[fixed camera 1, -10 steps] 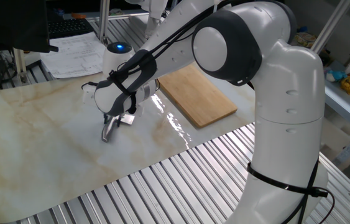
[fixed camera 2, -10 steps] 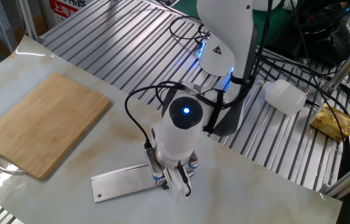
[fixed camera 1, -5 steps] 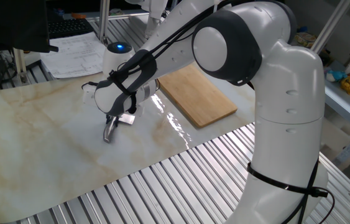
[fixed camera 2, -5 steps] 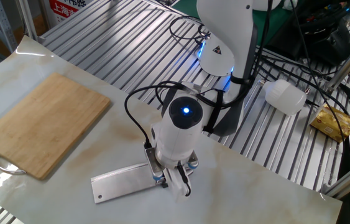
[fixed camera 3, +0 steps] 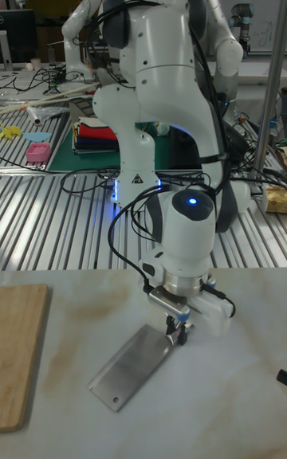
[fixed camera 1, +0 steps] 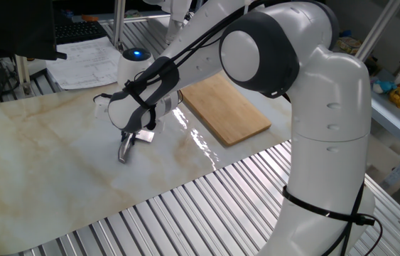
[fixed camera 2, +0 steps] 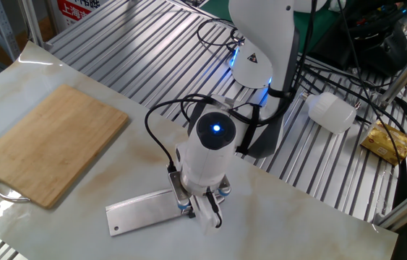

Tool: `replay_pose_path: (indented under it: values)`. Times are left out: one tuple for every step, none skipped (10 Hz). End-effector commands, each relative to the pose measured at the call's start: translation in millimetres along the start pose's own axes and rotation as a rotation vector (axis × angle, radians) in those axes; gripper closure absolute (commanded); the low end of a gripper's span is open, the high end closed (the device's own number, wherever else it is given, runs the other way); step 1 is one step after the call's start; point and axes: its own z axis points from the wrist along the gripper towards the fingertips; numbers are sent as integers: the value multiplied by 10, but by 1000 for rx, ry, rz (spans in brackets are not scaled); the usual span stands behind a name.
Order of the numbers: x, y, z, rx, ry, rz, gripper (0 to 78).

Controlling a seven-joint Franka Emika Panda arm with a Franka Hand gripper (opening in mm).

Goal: Put the knife on the cutting board

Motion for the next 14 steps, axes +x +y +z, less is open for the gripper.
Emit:
replay_pose_path:
  values:
    - [-151, 55, -202, 42, -36, -46, 764]
    - [-150, 60, -222, 41, -37, -46, 764]
    - [-149, 62, -233, 41, -38, -46, 764]
    - [-140, 81, -300, 41, -39, -47, 764]
    - [-128, 102, -376, 44, -38, -47, 764]
    - [-122, 111, -426, 43, -33, -51, 764]
    - [-105, 128, -556, 44, -39, -34, 764]
    - [-95, 130, -643, 56, -52, -31, 764]
    - [-88, 119, -755, 67, -63, -27, 764]
    - [-82, 95, -874, 73, -82, -17, 764]
    - [-79, 71, -956, 90, -108, -16, 764]
    - [-77, 45, -1028, 104, -125, -15, 764]
    - [-81, 12, -1087, 103, -132, -7, 764]
    - [-85, -19, -1138, 102, -142, 5, 764]
